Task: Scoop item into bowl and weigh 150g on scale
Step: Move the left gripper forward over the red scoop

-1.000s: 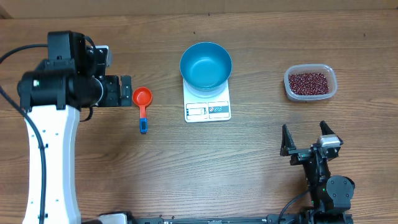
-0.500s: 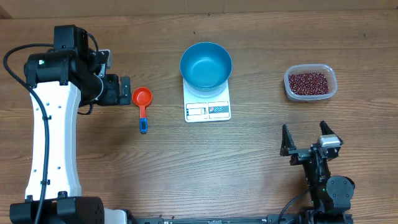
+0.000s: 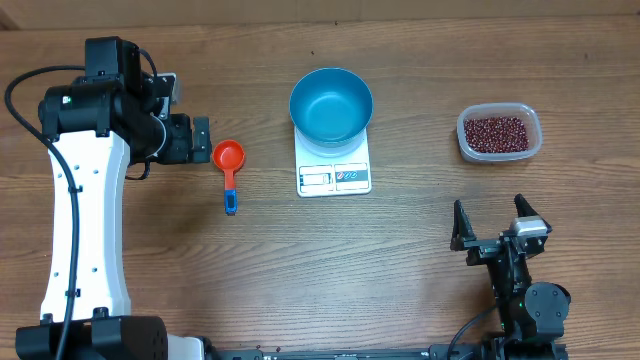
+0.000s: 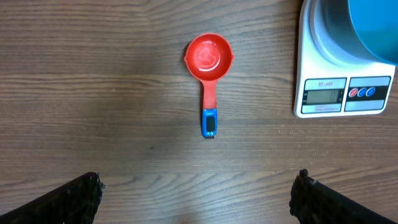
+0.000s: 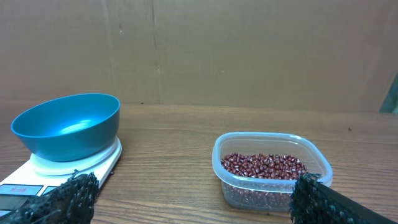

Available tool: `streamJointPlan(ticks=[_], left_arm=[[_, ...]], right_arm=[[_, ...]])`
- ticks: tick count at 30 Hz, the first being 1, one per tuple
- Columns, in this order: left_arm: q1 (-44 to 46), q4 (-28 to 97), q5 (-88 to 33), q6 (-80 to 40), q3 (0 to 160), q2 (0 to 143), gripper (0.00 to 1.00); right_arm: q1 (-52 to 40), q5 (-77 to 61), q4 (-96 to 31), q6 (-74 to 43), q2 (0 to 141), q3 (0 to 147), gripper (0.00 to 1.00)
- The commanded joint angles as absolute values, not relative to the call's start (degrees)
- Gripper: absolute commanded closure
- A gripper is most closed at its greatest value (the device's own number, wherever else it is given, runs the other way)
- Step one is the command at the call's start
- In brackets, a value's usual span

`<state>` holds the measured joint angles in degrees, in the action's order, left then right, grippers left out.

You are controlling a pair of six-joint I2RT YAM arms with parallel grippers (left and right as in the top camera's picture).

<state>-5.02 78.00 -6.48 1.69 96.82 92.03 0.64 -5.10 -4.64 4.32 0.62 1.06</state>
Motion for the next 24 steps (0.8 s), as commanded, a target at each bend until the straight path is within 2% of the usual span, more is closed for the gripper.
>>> streamJointPlan(ticks=[1,24], left_arm=[[-5.23,77.97,-7.31,2.59,98.45,92.38,0.01],[-5.23,77.34,-6.85,4.78,98.41,100.33,0.0]], right_arm=[[0.27,-5.19,-4.4,4.38,0.14,0.45,0.0],[0.27,-5.19,-4.4,4.38,0.14,0.45,0.0]])
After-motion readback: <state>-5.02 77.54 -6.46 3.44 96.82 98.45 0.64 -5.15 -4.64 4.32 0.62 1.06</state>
